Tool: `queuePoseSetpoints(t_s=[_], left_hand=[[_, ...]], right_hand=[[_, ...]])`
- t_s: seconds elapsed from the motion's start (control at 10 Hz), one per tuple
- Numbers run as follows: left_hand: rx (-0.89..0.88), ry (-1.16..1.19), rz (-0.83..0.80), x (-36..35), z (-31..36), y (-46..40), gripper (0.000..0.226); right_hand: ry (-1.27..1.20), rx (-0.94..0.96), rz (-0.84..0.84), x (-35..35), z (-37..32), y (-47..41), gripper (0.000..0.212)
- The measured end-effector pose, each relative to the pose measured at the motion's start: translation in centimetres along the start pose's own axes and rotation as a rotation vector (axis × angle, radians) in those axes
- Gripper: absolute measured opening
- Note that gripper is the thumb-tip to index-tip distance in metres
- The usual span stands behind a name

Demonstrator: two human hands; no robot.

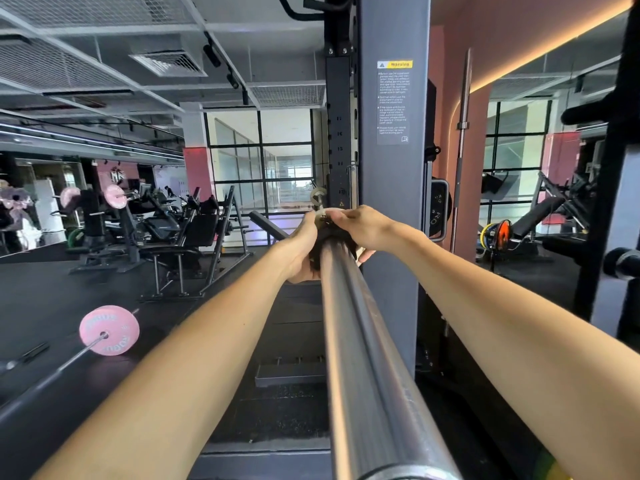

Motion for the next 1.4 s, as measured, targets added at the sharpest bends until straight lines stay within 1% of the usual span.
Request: queuePoseSetpoints(t_s=[0.1, 0.2, 0.3, 0.4, 0.5, 0.6, 0.7, 0.8, 0.9, 1.0, 1.1, 1.2, 1.3, 1.4], left_hand=[[-0.013, -0.076, 0.014, -0.1, 0.4, 0.3, 0.071], [-0.027, -0.085, 0.056, 0.0, 0.4, 0.3, 0.051], [0.013, -0.033, 0.092, 0.0, -0.1, 0.0, 0.051], [-0.041, 0.091, 0.145, -0.3, 0.2, -0.9, 0.056], [-0.107, 0.054, 0.189, 0.0, 0.7, -1.8, 0.059], [-0.063, -0.003, 0.192, 0.4, 0.3, -0.5, 0.053], [-0.049, -0.024, 0.161, 0.5, 0.2, -0.1, 0.055], [-0.083, -0.046, 0.148, 0.6, 0.1, 0.4, 0.057], [-0.08, -0.034, 0.12, 0.8, -0.2, 0.8, 0.06], [-0.123, -0.09, 0.084, 1.3, -0.4, 1.3, 0.057], [-0.194, -0.185, 0.088, 2.0, -0.1, 1.2, 0.06], [-0.275, -0.306, 0.107, 3.8, 1.3, 1.0, 0.07], [-0.318, -0.308, 0.148, 5.4, 3.7, 1.0, 0.073], [-0.428, -0.229, 0.274, 8.4, 7.9, 1.7, 0.088]], right_hand=[[-0.034, 0.008, 0.084, 1.2, 0.8, -0.1, 0.039], [-0.11, -0.026, 0.21, 2.1, 1.9, -0.1, 0.029], [-0.168, -0.082, 0.259, 2.1, 2.6, 0.0, 0.017], [-0.19, -0.124, 0.282, 1.9, 3.4, -0.2, 0.013], [-0.177, -0.124, 0.282, 1.8, 3.7, -0.2, 0.015], [-0.201, -0.106, 0.274, 1.6, 3.7, 0.0, 0.017], [-0.168, -0.059, 0.278, 1.6, 3.5, 0.1, 0.02], [-0.087, 0.019, 0.279, 1.6, 3.2, 0.2, 0.024], [-0.052, 0.062, 0.275, 1.6, 2.9, 0.7, 0.021], [-0.058, 0.056, 0.293, 1.6, 2.9, 1.0, 0.02], [-0.039, 0.032, 0.306, 1.7, 3.0, 0.9, 0.022], [-0.003, -0.005, 0.245, 2.1, 2.8, 0.6, 0.026], [-0.04, -0.034, 0.258, 3.6, 1.7, 0.3, 0.036], [-0.335, -0.183, 0.324, 6.4, 1.2, -0.1, 0.08]])
Point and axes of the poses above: each hand's wrist, its own y-axis away from the middle knuckle, its own x-axis out of the back of the hand, z = x × y, the point moved 9 cm from there along -y, towards the middle knuckle, and after that the axes turned 14 degrees about z, right-handed, at the moved point
